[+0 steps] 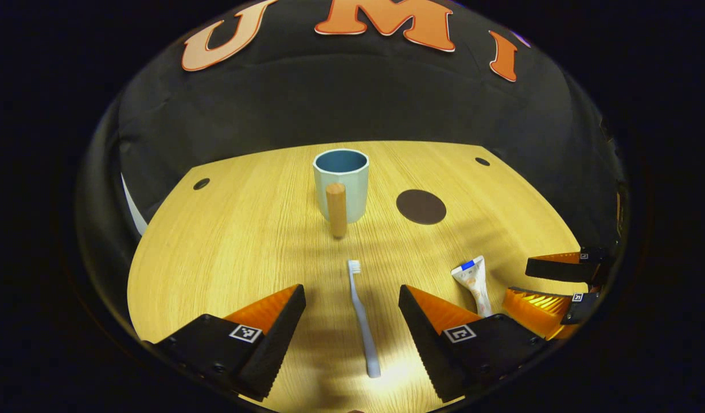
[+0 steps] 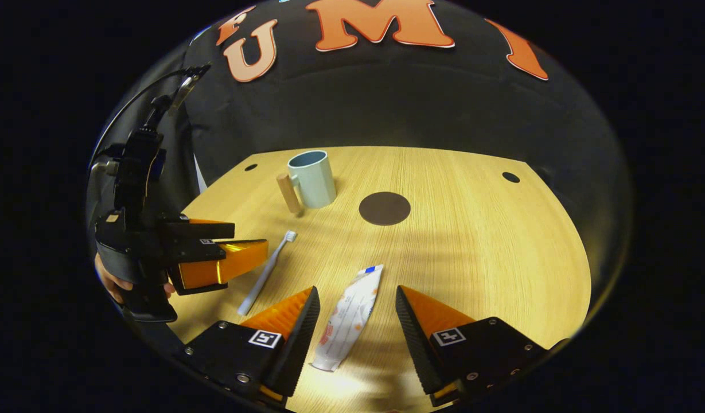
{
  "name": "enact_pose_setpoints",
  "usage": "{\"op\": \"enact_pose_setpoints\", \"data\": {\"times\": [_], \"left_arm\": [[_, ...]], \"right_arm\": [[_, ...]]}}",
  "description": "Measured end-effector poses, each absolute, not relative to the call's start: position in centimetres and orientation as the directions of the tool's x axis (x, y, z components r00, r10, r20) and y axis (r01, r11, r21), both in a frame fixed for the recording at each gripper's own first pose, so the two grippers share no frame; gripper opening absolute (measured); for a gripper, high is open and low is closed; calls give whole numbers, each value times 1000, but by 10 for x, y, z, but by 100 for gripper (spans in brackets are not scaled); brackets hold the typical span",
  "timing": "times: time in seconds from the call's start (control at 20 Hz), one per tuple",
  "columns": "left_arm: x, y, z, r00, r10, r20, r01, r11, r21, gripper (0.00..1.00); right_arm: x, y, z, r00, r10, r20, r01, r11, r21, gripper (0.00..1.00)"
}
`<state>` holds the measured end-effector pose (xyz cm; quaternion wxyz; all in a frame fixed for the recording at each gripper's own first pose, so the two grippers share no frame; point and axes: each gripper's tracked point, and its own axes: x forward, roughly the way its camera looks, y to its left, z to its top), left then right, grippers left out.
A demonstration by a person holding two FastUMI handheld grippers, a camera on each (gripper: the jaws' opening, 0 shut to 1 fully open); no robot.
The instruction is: Put the toothbrush and toothpaste on the desktop into the cup, then pick up the cup and place it on the coaster on the desktop.
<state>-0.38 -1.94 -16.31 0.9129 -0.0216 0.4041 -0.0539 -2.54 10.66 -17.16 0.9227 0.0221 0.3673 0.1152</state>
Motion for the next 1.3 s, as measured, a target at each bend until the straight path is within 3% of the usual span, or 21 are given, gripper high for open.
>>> {"op": "enact_pose_setpoints", "data": {"times": [0.2,0.25,0.4,0.5,0.6,0.75,0.85,0.9,0.95,1.05,1.15,1.2,1.3], "left_arm": [[-5,-23,-180,610,-115,-784,74,993,-89,98],[-7,-26,-187,594,-114,-797,71,994,-89,93],[-6,-28,-197,558,-114,-822,52,993,-102,90],[-7,-34,-206,532,-114,-839,46,993,-107,79],[-9,-35,-211,507,-111,-855,32,993,-110,77],[-10,-42,-213,482,-112,-869,17,993,-118,54],[-9,-41,-216,470,-101,-877,7,994,-111,55],[-10,-41,-214,461,-96,-882,-6,994,-111,53],[-10,-40,-214,456,-89,-885,-16,994,-109,38],[-11,-39,-218,442,-85,-893,-33,993,-111,30],[-10,-32,-219,439,-63,-896,-47,995,-93,25],[-8,-33,-217,441,-69,-895,-46,994,-99,13],[-6,-32,-213,449,-74,-890,-49,993,-107,10]], "right_arm": [[-23,111,-194,641,211,-738,-173,976,129,80],[-23,112,-200,629,204,-750,-168,978,125,81],[-22,119,-209,600,209,-773,-172,976,130,73],[-21,120,-221,585,197,-786,-173,978,117,70],[-22,122,-226,570,197,-797,-176,978,116,67],[-22,124,-229,563,206,-801,-178,976,126,64],[-19,122,-228,571,203,-795,-186,976,115,63],[-18,124,-227,576,204,-792,-195,975,110,55],[-17,124,-229,579,202,-790,-204,974,100,58],[-14,122,-231,590,186,-785,-223,973,64,49],[-11,114,-231,600,167,-782,-213,976,45,26],[-11,114,-232,595,178,-784,-208,976,64,16],[-12,114,-230,593,203,-779,-194,975,106,16]]}}
